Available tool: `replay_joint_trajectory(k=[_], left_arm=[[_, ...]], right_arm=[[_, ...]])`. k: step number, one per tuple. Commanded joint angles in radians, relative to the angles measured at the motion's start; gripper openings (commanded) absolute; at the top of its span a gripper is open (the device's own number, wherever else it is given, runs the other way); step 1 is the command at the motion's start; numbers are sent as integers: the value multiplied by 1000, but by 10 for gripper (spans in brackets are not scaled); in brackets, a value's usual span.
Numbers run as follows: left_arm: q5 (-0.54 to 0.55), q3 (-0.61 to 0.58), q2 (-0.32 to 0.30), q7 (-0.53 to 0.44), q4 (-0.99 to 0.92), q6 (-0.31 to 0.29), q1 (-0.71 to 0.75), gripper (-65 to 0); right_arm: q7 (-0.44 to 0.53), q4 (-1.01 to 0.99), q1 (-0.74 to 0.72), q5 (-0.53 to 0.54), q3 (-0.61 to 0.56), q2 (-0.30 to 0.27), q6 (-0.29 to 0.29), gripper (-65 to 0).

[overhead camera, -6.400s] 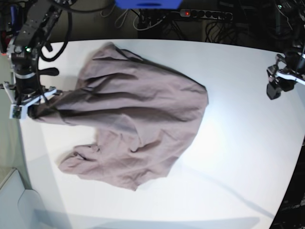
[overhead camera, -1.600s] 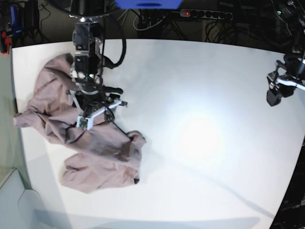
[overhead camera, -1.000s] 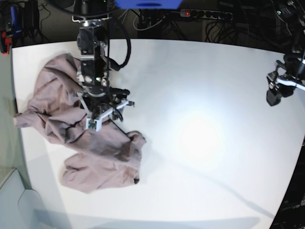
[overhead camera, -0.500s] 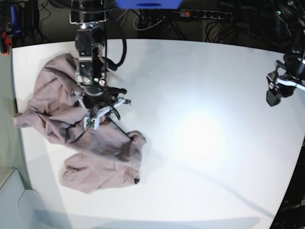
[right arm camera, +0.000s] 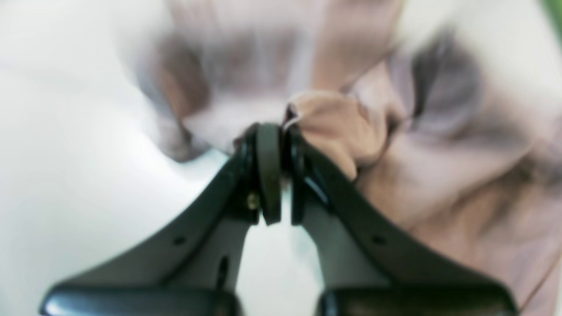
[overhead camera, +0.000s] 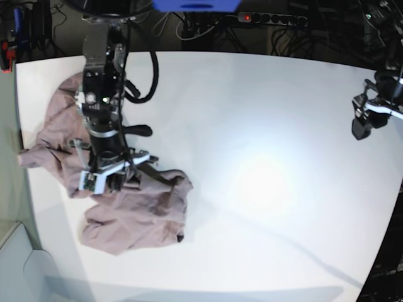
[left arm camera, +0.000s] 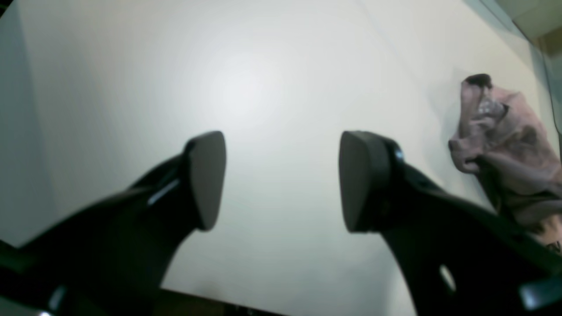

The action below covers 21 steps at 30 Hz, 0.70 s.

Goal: Layout the t-shirt on the table in an organized manner, then fold the t-shirt properly
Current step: 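Grasp a bunched fold of the shirt with the right gripper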

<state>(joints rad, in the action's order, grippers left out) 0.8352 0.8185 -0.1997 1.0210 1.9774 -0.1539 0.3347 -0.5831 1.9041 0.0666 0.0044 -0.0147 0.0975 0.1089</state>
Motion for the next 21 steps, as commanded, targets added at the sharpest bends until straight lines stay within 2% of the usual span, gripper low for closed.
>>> replay_joint_trajectory(k=[1,9,14,21], left_arm=[[17,6,-16,-17,17,0,-4,-254],[17,9,-19,-17,17,0,-3,-255],[17,11,-31,-17,17,0,-1,-255],[17,3,-30,-17,17,0,-10,-255]], right_arm=[[21,54,-15,1,-3,3,-2,-650],[19,137,-84,1,-3,8,-2,-650],[22,131,-6,61,-63,60,-2,-650],[30,125,83,102,-189,60,-2,-650]])
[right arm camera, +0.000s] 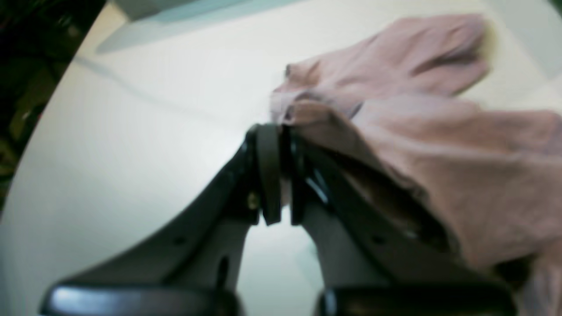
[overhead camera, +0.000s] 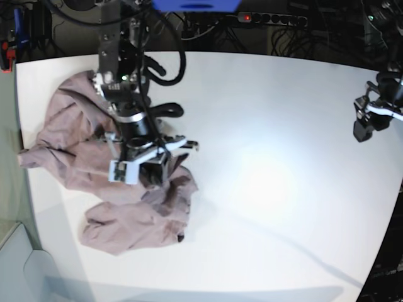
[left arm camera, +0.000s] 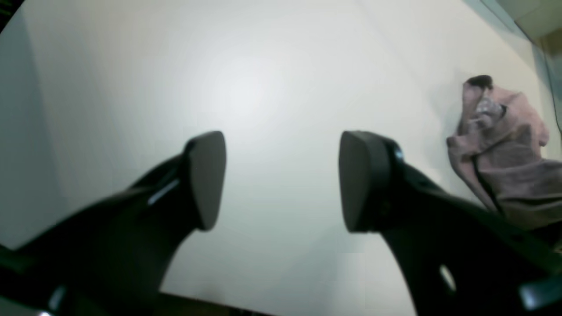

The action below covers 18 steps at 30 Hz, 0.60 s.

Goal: Layout the t-shirt on the table in an organized manner, then fold the t-shirt properly
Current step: 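Grasp a bunched fold of the shirt with the right gripper, then pull the bunched fold with the right gripper toward the left arm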

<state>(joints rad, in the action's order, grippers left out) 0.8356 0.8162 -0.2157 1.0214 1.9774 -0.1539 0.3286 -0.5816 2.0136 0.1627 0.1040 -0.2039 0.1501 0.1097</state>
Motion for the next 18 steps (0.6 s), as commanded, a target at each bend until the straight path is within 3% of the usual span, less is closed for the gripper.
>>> replay_joint_trajectory(k=[1,7,11,14,18], left_arm=[[17,5,-12,-17,17,0,-4,-255],[17,10,-14,-17,17,0,-15,-255],[14,13,-17,-17,18,0,-9,-255],[8,21,-31,-17,24,0,-1,-255],[12,90,-64,-17,23,0,39,-255]], right_arm=[[28,16,-7,3,-22,7,-3,-650],[28,3,25,4,-150,7,-6,-650],[28,-7,68,4,-309,7,-117,-650],[30,-50,67,6,-424,7,-130,-650],[30,-109,21,168,-417,7,-130,-650]])
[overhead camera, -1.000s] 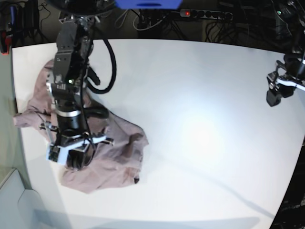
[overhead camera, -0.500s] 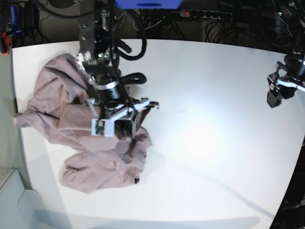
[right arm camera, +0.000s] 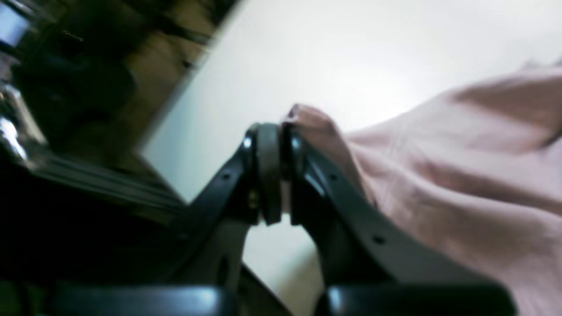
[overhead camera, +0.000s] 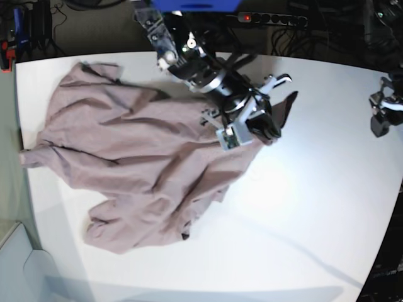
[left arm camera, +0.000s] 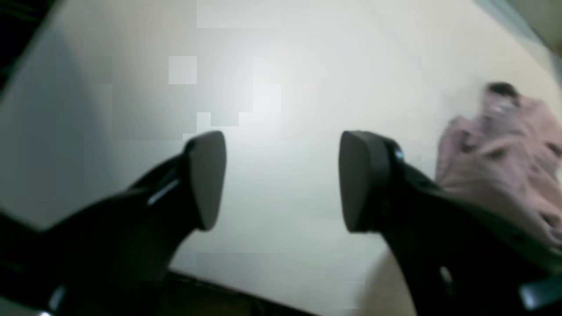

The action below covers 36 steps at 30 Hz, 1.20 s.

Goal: Layout the t-shirt on the table in an organized manner, then fold the t-shirt properly
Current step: 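Pull the bunched fold with the right gripper toward the left arm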

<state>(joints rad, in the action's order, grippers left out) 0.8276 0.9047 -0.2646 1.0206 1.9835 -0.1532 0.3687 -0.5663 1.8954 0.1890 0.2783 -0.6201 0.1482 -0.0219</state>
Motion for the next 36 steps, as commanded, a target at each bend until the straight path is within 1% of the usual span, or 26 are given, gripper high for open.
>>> replay_joint_trajectory(k=[1,4,7,9,11,16,24,26,28,29,31,34,36], left_arm=[[23,15,-25,-16,17,-1,3,-255],[23,44,-32,-16,17,-1,8,-255],[25,66,-40,-16,18,-1,36,-254],[25,63,-37,-16,18,-1,39,-254],[25,60,-34,-16,17,-1,42,-253],[25,61,-6,-16,18,-1,45,-254],[26,58,8,-15,18,-1,51,-254],[26,58,8,-15,18,-1,57,-254],[26,58,8,-15,20,-1,57,-253],[26,58,8,-15,20,-3,59,-253],[26,58,8,-15,20,-3,59,-253],[28,58,8,-15,20,-3,59,-252],[28,57,8,-15,20,-3,59,-252]], right_arm=[[15,-15,-24,16,4,9,1,-650],[15,-119,-89,57,4,9,1,-650],[15,-191,-115,94,-16,9,1,-650],[15,-214,-124,95,-27,9,1,-650],[5,-224,-127,94,-31,9,1,-650],[7,-219,-130,94,-105,9,1,-650],[1,-221,-151,92,-111,9,3,-650],[-24,-218,-154,92,-111,9,3,-650],[-87,-218,-182,98,-111,6,3,-650],[-116,-218,-193,100,-109,1,3,-632],[-131,-218,-201,100,-114,0,3,-576],[-128,-218,-202,100,-117,0,3,-451],[-123,-208,-201,100,-116,-3,1,-395]])
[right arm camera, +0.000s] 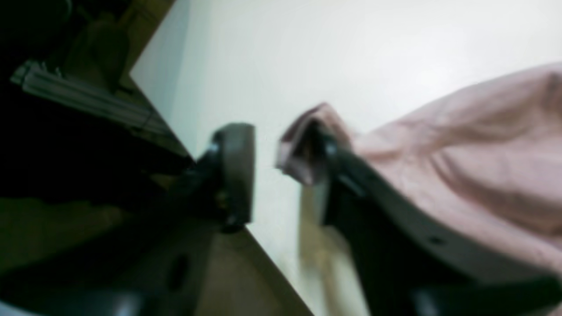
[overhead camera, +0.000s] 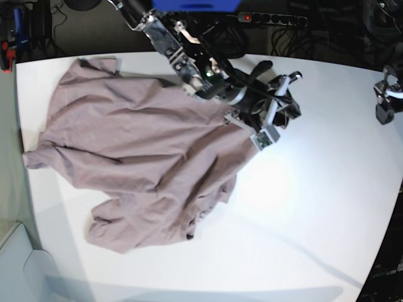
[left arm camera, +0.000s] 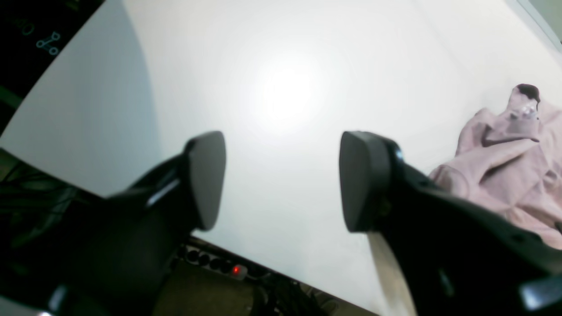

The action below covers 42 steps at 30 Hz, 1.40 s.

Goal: Layout the t-shirt on the table in an organized manner, then fold the t-shirt properly
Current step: 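Pull the bunched fold with the right gripper toward the left arm, then grasp opposite shirt edges with both grippers and stretch the shirt flat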

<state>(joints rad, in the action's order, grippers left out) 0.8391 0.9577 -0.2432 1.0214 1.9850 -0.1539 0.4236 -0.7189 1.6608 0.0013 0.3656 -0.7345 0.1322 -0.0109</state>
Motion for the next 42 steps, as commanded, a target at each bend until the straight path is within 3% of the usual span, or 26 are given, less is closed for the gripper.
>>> replay_joint_trajectory(k=[1,8,17,20,23,27,28,31,36,42], left_arm=[[16,2,-14,-16,18,-2,4,-252],[16,-98,-14,-16,20,-2,-12,-252],[7,-288,-11,-17,10,-2,-180,-255],[-4,-374,26,-17,6,-2,-254,-263],[-70,-466,66,-17,-26,-2,-325,-356],[-175,-587,106,-26,-135,0,-412,-612],[-194,-607,112,-26,-164,0,-438,-650],[-240,-652,130,-28,-277,0,-526,-629],[-280,-716,163,-33,-562,0,-716,-648],[-280,-957,160,-220,-866,0,-879,-648]], right_arm=[[40,43,-10,13,3,10,-10,-383],[107,194,29,13,56,-104,-10,-382],[130,247,151,13,316,-250,-10,-382],[130,270,210,13,413,-293,-10,-382],[129,289,250,13,484,-312,-10,-403],[129,301,305,13,576,-340,-10,-458],[129,301,316,13,603,-346,-10,-473],[129,298,346,13,683,-352,-10,-512],[126,299,381,13,801,-345,-10,-548],[126,299,403,13,844,-308,-10,-551]])
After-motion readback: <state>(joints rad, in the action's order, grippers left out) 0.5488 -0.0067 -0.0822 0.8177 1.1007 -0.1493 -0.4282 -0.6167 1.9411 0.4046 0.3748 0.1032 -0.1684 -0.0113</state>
